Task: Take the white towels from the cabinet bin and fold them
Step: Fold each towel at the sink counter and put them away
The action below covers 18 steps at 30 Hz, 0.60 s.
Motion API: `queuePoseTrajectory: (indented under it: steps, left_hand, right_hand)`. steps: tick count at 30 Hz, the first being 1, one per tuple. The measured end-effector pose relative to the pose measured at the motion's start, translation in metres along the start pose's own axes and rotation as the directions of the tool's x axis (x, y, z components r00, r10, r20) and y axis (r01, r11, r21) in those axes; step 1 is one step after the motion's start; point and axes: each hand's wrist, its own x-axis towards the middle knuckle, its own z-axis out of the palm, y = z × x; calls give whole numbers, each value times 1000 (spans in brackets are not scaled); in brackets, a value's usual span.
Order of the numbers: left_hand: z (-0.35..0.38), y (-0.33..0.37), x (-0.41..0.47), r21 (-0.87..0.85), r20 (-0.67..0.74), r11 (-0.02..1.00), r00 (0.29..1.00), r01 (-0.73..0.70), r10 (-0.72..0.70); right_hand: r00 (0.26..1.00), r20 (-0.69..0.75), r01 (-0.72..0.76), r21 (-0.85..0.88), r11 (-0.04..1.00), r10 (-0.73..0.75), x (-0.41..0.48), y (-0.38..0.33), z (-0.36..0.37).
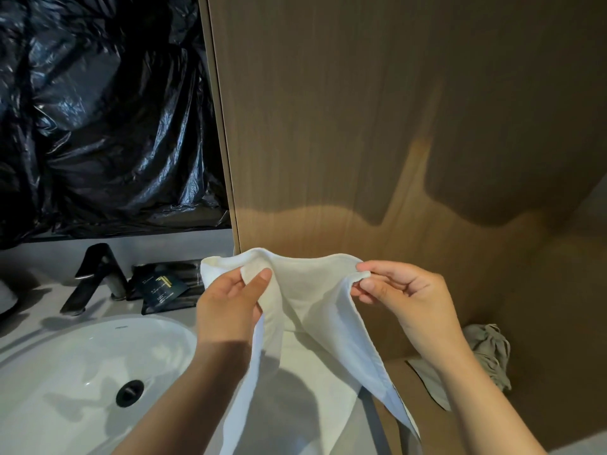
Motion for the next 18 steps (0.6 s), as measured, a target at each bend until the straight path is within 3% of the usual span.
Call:
queuePoseTrajectory:
  steps: [3, 7, 10, 13, 15, 18]
  left_hand:
    - [-2, 4, -1, -39, 49, 999, 998, 28, -26]
    - [-3, 6, 0, -70, 54, 997, 998, 31, -27]
    - [-4, 7, -3, -66, 55, 997, 998, 27, -23]
    - [-4, 9, -4, -58, 60, 998, 998, 18, -15]
    - [-2, 9, -6, -65, 82, 998, 997, 20, -14]
    - [3, 9, -10, -71, 116, 997, 993, 22, -14]
  right_hand:
    - [995, -3, 99, -194, 976, -101, 8, -3, 3]
    - [979, 44, 192, -523, 831, -198, 22, 4, 4]
    - [983, 149, 165, -495, 853, -104, 23, 3, 5]
    - [970, 206, 218, -510, 832, -129, 20, -2, 5]
    - [971, 177, 225, -479, 848, -158, 18, -8, 7]
    - [986, 107, 155, -292, 944, -129, 13, -22, 14]
